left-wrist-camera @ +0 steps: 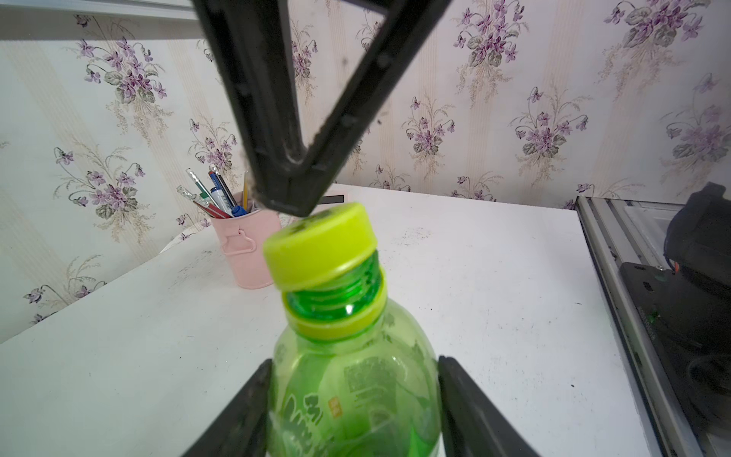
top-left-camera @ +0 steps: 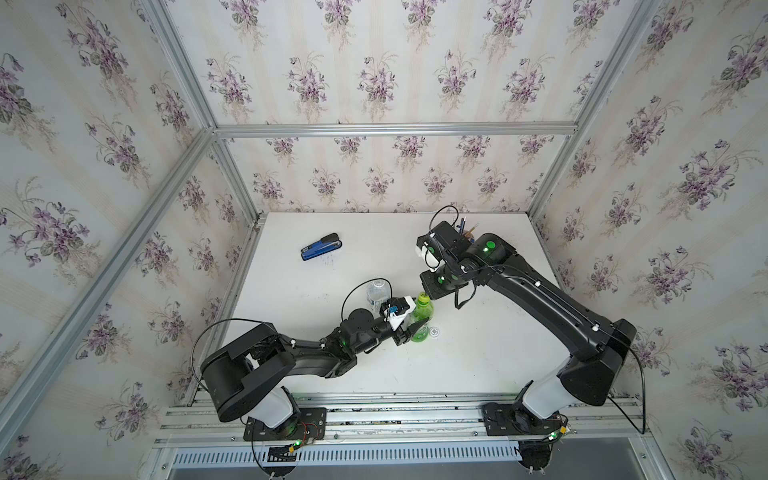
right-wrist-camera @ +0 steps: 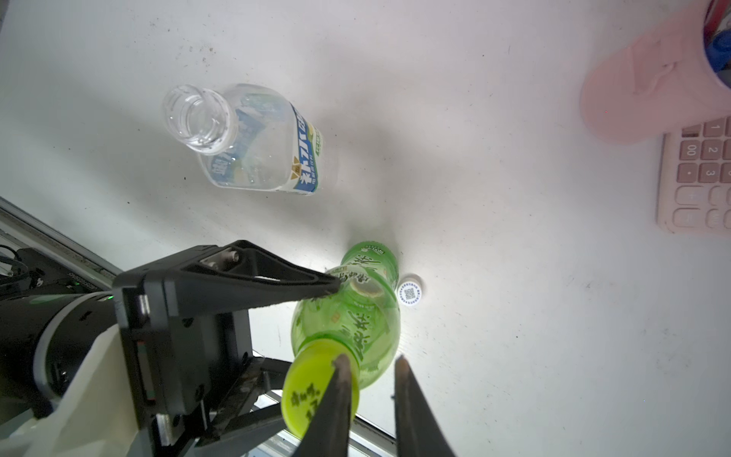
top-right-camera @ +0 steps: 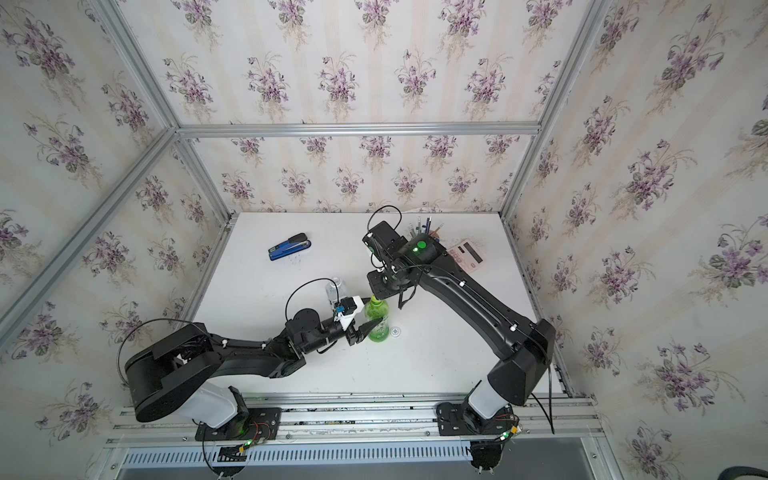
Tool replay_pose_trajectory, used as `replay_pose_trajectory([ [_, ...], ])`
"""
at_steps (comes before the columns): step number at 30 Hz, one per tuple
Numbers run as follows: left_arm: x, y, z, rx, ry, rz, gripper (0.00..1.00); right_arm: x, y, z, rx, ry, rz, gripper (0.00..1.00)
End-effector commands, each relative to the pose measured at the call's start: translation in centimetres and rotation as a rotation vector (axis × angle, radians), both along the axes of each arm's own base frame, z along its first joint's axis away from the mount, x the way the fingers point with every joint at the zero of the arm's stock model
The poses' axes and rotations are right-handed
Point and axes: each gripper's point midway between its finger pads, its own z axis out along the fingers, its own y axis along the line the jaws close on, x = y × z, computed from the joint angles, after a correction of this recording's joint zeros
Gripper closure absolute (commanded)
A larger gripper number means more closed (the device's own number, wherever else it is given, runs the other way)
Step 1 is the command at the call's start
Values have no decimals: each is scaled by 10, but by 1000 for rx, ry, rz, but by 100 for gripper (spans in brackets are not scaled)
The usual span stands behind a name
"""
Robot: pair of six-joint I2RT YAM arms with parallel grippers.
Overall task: Screw on the bottle caps
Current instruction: Screw the bottle cap onto the plastic bottle.
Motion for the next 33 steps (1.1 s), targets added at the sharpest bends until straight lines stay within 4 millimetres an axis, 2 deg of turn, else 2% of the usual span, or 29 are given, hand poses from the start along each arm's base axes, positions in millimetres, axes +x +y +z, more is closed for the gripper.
replay_pose_trajectory([
  [1,-2,3,-29,80,83,0,36,-6,-5,0,-9,12,6,79],
  [13,-1,1,-30,87,90,-1,36,-10,7,6,51,27,42,79],
  [33,0,2,-32,92,97,7,36,-21,7,3,57,54,53,79],
])
